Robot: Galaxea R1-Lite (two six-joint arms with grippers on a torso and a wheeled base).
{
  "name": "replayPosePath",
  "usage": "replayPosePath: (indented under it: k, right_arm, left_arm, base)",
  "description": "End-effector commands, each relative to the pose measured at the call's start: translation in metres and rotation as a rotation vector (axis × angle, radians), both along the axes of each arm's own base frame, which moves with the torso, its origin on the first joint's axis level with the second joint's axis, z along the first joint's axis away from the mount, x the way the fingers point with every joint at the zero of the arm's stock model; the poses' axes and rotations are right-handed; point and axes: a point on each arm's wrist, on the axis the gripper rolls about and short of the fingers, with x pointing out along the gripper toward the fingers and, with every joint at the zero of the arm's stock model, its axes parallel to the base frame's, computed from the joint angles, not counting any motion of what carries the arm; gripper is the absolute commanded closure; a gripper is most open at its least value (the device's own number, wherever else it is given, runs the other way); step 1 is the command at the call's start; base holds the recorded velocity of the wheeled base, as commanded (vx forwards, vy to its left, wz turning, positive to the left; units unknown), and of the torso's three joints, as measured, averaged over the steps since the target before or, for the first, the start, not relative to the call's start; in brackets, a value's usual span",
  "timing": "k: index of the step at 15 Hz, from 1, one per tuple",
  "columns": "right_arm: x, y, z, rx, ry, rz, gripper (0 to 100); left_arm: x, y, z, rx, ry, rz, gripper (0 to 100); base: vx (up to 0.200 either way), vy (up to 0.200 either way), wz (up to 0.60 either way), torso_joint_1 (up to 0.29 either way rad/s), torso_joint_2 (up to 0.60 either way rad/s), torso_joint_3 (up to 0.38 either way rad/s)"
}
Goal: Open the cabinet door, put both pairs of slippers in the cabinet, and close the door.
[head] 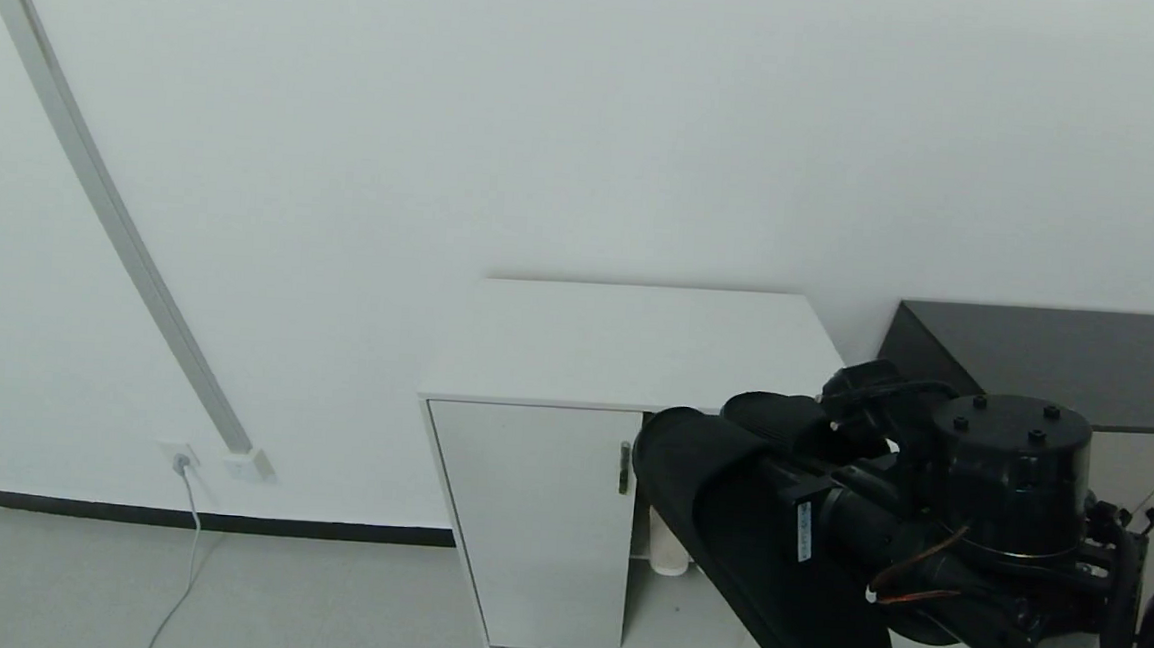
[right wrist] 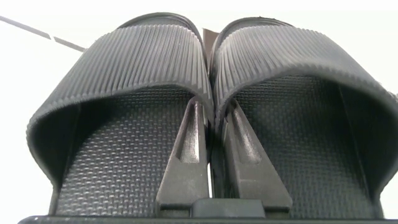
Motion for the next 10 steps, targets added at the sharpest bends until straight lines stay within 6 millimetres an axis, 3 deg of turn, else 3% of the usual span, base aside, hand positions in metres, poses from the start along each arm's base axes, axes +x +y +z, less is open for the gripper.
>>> replayPosePath:
  k: [1, 10]
  right_arm:
    - [0.0003, 0.0003, -0.0003, 0.000, 0.000, 0.000, 100]
    - [-0.0007, -0.0004, -0.0004, 0.011, -0.010, 0.006, 100]
  left_arm:
    - [0.0001, 0.0000, 0.0000, -0.001, 0.001, 0.000, 100]
    - [0.0001, 0.0000, 0.0000, -0.001, 0.001, -0.001, 100]
  base:
    - [0.000, 0.000, 0.00, 0.000, 0.00, 0.000]
    - [0.000, 0.000, 0.00, 0.000, 0.00, 0.000]
